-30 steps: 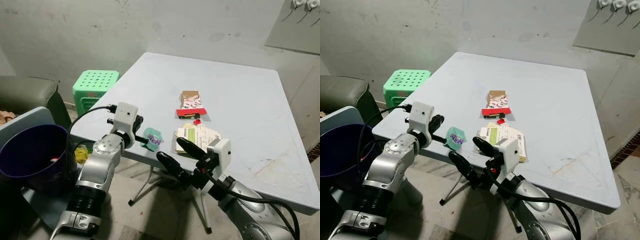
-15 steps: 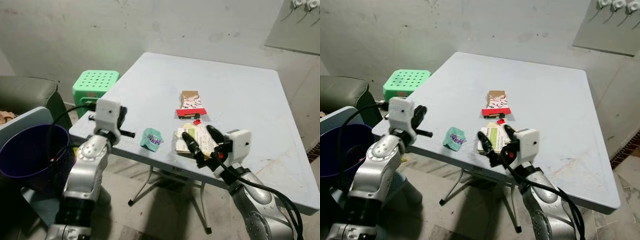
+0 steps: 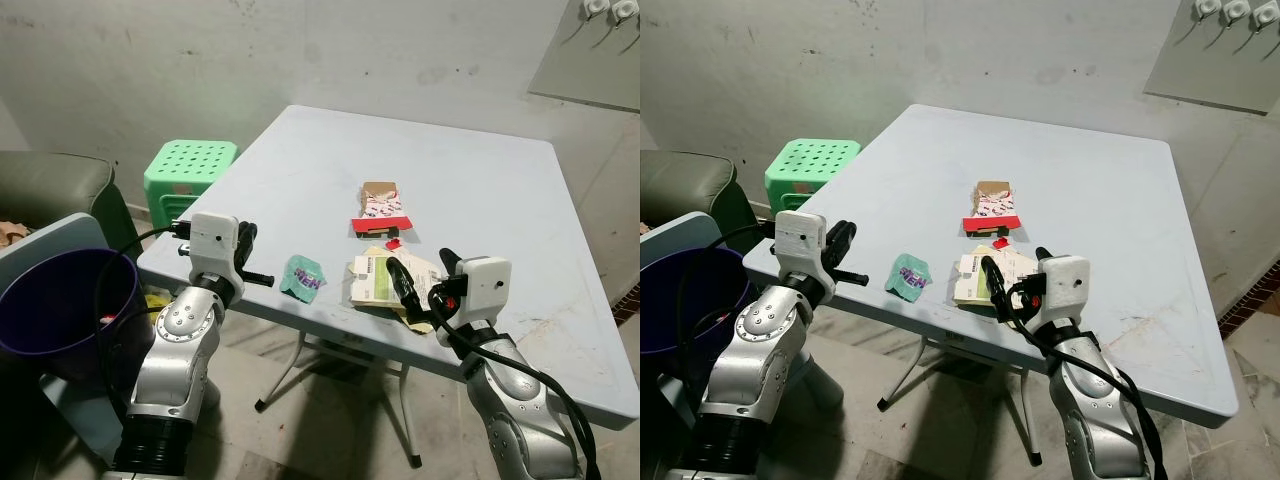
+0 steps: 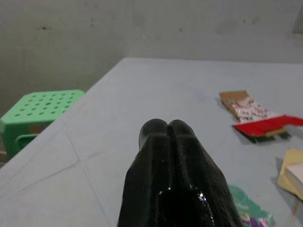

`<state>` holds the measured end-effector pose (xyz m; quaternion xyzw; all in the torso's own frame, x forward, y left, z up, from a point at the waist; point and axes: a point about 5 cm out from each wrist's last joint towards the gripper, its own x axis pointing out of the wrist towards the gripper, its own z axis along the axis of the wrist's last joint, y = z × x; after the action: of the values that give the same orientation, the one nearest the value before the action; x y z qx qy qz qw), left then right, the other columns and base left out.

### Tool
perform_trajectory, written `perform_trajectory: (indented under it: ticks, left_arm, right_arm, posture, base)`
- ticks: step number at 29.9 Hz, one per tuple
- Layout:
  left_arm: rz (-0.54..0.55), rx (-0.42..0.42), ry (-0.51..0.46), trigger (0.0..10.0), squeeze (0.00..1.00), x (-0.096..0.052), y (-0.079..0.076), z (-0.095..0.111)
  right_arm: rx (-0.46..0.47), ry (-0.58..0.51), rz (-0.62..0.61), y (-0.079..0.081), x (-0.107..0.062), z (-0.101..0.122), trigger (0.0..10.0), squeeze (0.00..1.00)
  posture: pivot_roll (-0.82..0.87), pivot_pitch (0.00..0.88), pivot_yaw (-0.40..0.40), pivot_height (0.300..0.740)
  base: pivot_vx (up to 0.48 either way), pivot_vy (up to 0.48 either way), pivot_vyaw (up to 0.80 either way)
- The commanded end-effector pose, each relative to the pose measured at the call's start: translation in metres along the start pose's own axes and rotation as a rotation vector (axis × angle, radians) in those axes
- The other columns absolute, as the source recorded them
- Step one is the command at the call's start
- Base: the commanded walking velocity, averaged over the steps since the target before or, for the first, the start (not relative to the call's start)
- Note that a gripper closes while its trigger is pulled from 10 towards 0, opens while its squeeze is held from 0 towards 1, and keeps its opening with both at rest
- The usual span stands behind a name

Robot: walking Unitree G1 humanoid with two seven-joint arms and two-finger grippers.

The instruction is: Picking trash to rubbish bin

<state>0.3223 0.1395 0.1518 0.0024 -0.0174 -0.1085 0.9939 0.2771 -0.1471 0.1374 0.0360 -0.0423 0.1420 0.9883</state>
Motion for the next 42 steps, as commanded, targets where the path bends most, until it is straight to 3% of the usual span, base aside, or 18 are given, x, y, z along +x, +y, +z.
perform_trajectory:
  ticks: [1,17,27,33,42]
  left_arm:
    - [0.009,0.003,-0.030,10.0,0.00,0.003,0.002,0.007]
    - [-0.001,-0.038,-0.016,10.0,0.00,0.008,-0.002,0.003]
    - [-0.002,-0.036,-0.005,10.0,0.00,0.010,-0.003,0.001]
    - [0.029,-0.028,0.040,10.0,0.00,0.012,-0.002,-0.004]
    - [0.048,-0.022,0.069,10.0,0.00,0.013,-0.001,-0.007]
  right_arm:
    - [-0.006,-0.006,-0.023,-0.004,0.001,0.001,10.0,0.00]
    - [-0.022,-0.015,-0.029,-0.005,0.004,0.002,10.0,0.00]
    - [-0.024,-0.015,-0.022,-0.005,0.004,0.001,10.0,0.00]
    - [-0.019,-0.019,-0.017,-0.004,0.004,0.002,10.0,0.00]
    - [0.022,-0.025,-0.043,-0.007,0.003,0.002,10.0,0.00]
  posture:
    - [-0.03,0.000,-0.041,0.740]
    - [-0.04,0.000,-0.039,0.740]
    - [-0.04,0.000,-0.041,0.740]
    - [-0.04,0.000,-0.041,0.740]
    - [-0.04,0.000,-0.041,0.740]
  base:
    - [0.000,0.000,0.56]
    - [0.000,0.000,0.80]
    - [0.000,0.455,0.80]
    - [0.000,0.000,0.80]
    - [0.000,0.000,0.00]
